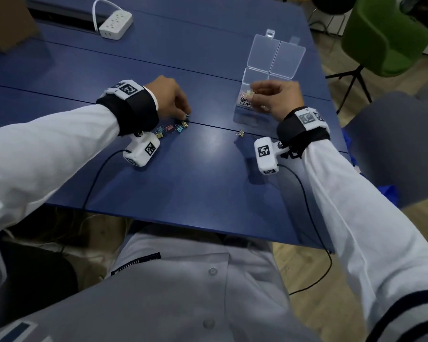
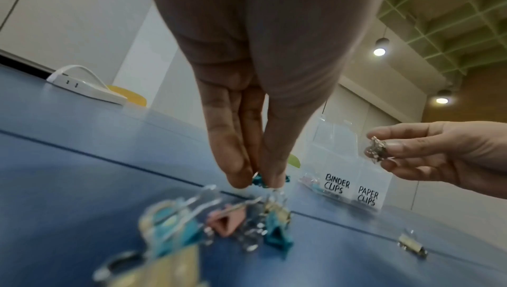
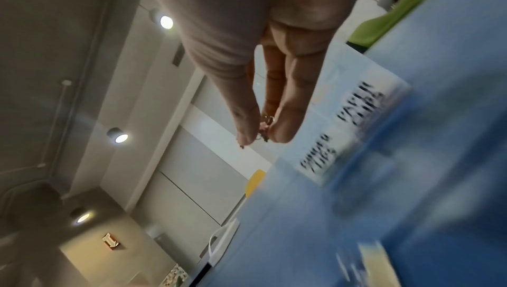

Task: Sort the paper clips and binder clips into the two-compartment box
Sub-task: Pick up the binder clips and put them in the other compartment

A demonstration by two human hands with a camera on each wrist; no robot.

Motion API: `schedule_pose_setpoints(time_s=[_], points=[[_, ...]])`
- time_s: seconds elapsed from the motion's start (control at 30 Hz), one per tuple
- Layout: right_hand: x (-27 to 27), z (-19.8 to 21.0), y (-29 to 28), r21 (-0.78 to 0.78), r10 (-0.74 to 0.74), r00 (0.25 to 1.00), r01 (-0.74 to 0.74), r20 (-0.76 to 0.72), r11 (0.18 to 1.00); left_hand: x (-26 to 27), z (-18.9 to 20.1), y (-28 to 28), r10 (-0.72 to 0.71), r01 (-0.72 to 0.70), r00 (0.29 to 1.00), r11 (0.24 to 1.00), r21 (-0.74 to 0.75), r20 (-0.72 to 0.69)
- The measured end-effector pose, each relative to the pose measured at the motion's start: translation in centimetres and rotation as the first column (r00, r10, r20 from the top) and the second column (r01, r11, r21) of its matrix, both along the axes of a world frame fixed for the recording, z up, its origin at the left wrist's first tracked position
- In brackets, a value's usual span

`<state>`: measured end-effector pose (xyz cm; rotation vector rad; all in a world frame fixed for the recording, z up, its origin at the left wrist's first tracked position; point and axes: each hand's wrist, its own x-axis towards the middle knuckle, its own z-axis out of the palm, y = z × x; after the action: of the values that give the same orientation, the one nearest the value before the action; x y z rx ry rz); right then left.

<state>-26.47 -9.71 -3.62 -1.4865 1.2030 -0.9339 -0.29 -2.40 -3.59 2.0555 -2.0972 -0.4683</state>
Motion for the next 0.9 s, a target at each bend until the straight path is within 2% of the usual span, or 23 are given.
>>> schedule_pose_setpoints(time_s=[0.17,0.23,0.3,0.37,0.43,0.53,0.63,0.7,0.8,0.9], points=[[0.3,2.6,-3.7,-0.139,-0.099,0.991,0.087,-0.088,0.986,-1.5,2.1,-1.8,0.003,-0.011,0.985,0.999,-0.046,-0.171],[0.8,2.9,-5.4,-0.184,-0.109,0.968,0.068,-0.226,0.981,-2.6,3.4,-3.1,-0.019,-0.003,0.977,0.995,-0.099,-0.215],[1.1,2.7,-6.7,-0.220,-0.089,0.913,-0.001,-0.399,0.976,-4.0,4.8,-4.7,-0.053,0.013,0.970,0.987,-0.163,-0.238],[1.1,2.5,-7.4,-0.220,-0.068,0.863,-0.050,-0.500,0.974,-5.7,6.1,-6.3,-0.080,0.022,0.962,0.976,-0.215,-0.262],[0.9,2.5,-7.4,-0.220,-0.062,0.842,-0.068,-0.535,0.973,-7.6,7.1,-7.8,-0.104,0.035,0.957,0.968,-0.247,-0.270],[0.0,2.1,-7.0,-0.246,-0.104,0.850,-0.030,-0.516,0.969,-10.3,7.7,-9.9,-0.122,0.060,0.968,0.961,-0.271,-0.218],[-1.6,1.3,-5.9,-0.309,-0.221,0.836,0.065,-0.503,0.949,-12.0,7.2,-11.1,-0.137,0.106,0.982,0.969,-0.224,-0.128],[-2.6,0.9,-4.8,-0.348,-0.255,0.816,0.071,-0.518,0.935,-12.3,6.7,-11.1,-0.142,0.124,0.985,0.976,-0.177,-0.093],[-2.9,0.8,-2.6,-0.347,-0.183,0.819,-0.022,-0.544,0.938,-11.5,6.1,-10.2,-0.136,0.124,0.990,0.967,-0.220,-0.038],[-1.9,0.6,-0.3,-0.215,0.056,0.747,-0.261,-0.662,0.941,-9.5,6.1,-8.2,-0.125,0.119,0.992,0.955,-0.272,-0.005]])
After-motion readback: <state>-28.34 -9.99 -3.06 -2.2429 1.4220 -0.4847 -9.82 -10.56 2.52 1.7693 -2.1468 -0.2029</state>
